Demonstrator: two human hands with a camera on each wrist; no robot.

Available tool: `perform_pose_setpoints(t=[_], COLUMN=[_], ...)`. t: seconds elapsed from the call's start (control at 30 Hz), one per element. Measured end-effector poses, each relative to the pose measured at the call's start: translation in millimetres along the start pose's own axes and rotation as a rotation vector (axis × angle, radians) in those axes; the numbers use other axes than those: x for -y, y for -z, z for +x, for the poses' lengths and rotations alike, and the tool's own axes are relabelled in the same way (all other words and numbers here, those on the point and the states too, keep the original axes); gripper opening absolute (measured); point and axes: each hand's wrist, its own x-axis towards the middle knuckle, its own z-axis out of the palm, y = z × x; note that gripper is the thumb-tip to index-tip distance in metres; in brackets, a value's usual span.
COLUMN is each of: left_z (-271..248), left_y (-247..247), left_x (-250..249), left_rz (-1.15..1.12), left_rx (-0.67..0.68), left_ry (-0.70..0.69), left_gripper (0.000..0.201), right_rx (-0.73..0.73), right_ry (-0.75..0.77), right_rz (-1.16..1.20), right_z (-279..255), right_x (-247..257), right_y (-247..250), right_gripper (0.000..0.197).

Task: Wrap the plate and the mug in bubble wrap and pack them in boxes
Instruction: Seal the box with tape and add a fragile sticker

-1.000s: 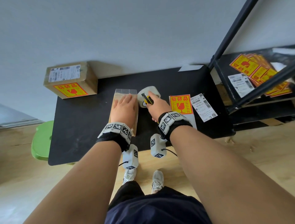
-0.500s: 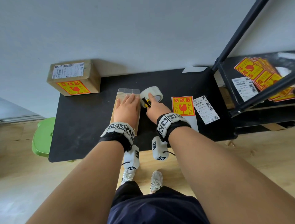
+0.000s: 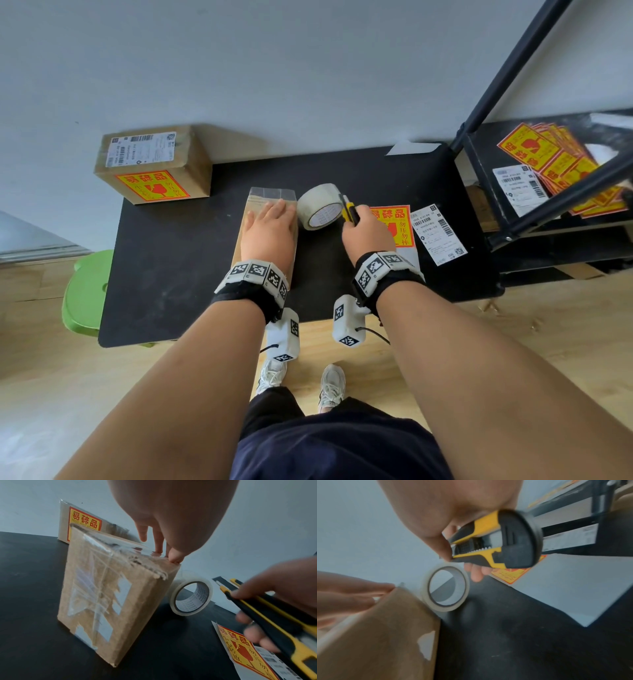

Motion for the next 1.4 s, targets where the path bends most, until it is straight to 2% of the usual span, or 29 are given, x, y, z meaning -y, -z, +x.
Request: perform_pose_setpoints(t=[0.1, 0.2, 0.33, 0.47, 0.6, 0.67, 0.77, 0.83, 1.0, 1.1, 1.17, 1.23, 1.27, 1.4], left_z=[5, 3, 1, 2, 4, 5, 4, 0, -4, -6, -5, -6, -6, -7], left_y=[3, 3, 3, 3, 3, 5, 10, 13, 18, 23, 25, 28, 29, 31], left_x=[2, -1, -3, -4, -5, -5, -4, -4, -3, -1, -1, -1, -1, -2], left_rz=[-0.006, -0.04, -0.08, -0.126, -0.159, -0.117, -0.082, -0.104, -0.135, -0.14, -0.144, -0.16, -0.164, -0.153], left_rx=[-0.051, -0.127, -0.211, -0.231, -0.238, -0.196, -0.143, -0.127, -0.098, -0.064, -0.034, -0.029, -0.033, -0.01], left_ry=[-0.008, -0.021, -0.043, -0.023, 0.024, 0.015, 0.029, 0.044, 0.021, 0.025, 0.025, 0.028, 0.027, 0.026], left_gripper=[0.052, 0.047, 0.038, 0.033, 0.031, 0.028, 0.031, 0.038, 0.043, 0.045, 0.046, 0.045, 0.044, 0.043], right_rx=[0.012, 0.079, 0.161, 0.217, 0.176, 0.064, -0.126, -0.156, 0.034, 0.114, 0.081, 0.082, 0.129, 0.352], right_ry=[-0.134, -0.212, -0.246, -0.221, -0.237, -0.172, 0.09, 0.235, 0.438, 0.449, 0.448, 0.419, 0.387, 0.192], right_rz=[0.05, -0.063, -0.241, -0.294, -0.268, -0.194, -0.106, -0.12, -0.349, -0.421, -0.491, -0.578, -0.594, -0.355], right_z=[9, 15, 17, 16, 23, 29, 37, 40, 50, 49, 46, 41, 38, 28], right_x=[-12, -18, -29, -37, -25, -10, 19, 37, 55, 55, 55, 58, 59, 59], right_y=[-1, -5, -8, -12, -7, -1, 7, 7, -5, -9, -7, -4, -2, 1], right_gripper=[0.033, 0.045, 0.044, 0.044, 0.042, 0.039, 0.036, 0.036, 0.045, 0.048, 0.044, 0.04, 0.039, 0.034])
